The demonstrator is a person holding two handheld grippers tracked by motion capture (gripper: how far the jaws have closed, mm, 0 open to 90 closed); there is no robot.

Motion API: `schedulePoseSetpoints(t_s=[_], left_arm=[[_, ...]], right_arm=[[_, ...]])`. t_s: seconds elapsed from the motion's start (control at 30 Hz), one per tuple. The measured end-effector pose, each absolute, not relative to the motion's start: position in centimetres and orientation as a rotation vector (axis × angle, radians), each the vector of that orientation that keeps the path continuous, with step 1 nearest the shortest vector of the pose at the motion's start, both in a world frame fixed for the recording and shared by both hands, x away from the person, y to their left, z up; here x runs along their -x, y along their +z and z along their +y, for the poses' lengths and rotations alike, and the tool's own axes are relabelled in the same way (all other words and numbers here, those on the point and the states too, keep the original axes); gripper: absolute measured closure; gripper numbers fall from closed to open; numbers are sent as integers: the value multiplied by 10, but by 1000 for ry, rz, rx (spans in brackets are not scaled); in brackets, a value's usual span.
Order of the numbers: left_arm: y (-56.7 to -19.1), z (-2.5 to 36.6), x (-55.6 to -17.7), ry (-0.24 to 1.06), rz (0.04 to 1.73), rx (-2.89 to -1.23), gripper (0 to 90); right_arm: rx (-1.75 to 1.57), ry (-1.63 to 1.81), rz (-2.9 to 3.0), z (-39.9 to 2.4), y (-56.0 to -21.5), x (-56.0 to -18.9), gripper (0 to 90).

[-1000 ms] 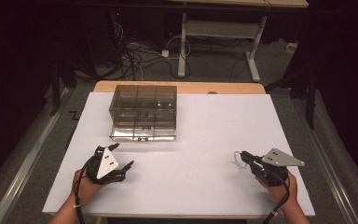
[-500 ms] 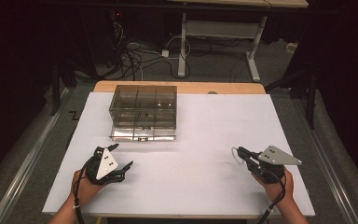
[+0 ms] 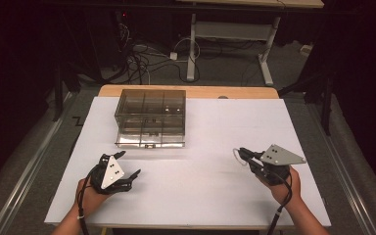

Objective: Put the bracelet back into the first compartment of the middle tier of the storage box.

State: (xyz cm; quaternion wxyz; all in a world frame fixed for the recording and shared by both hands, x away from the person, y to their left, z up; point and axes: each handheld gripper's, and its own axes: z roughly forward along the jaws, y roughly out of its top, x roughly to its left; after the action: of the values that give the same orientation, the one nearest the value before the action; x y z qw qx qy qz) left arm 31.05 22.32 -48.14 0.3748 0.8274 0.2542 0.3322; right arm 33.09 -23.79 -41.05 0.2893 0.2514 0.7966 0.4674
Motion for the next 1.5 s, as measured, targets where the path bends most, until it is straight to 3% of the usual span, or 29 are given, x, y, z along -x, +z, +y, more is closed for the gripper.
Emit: schedulePoseSetpoints(t_s=[1.5], left_arm=[[-482,227,-312,846,664,-2120,220]], right_arm=[[-377,1442,2228,-76,-379,-401,856]])
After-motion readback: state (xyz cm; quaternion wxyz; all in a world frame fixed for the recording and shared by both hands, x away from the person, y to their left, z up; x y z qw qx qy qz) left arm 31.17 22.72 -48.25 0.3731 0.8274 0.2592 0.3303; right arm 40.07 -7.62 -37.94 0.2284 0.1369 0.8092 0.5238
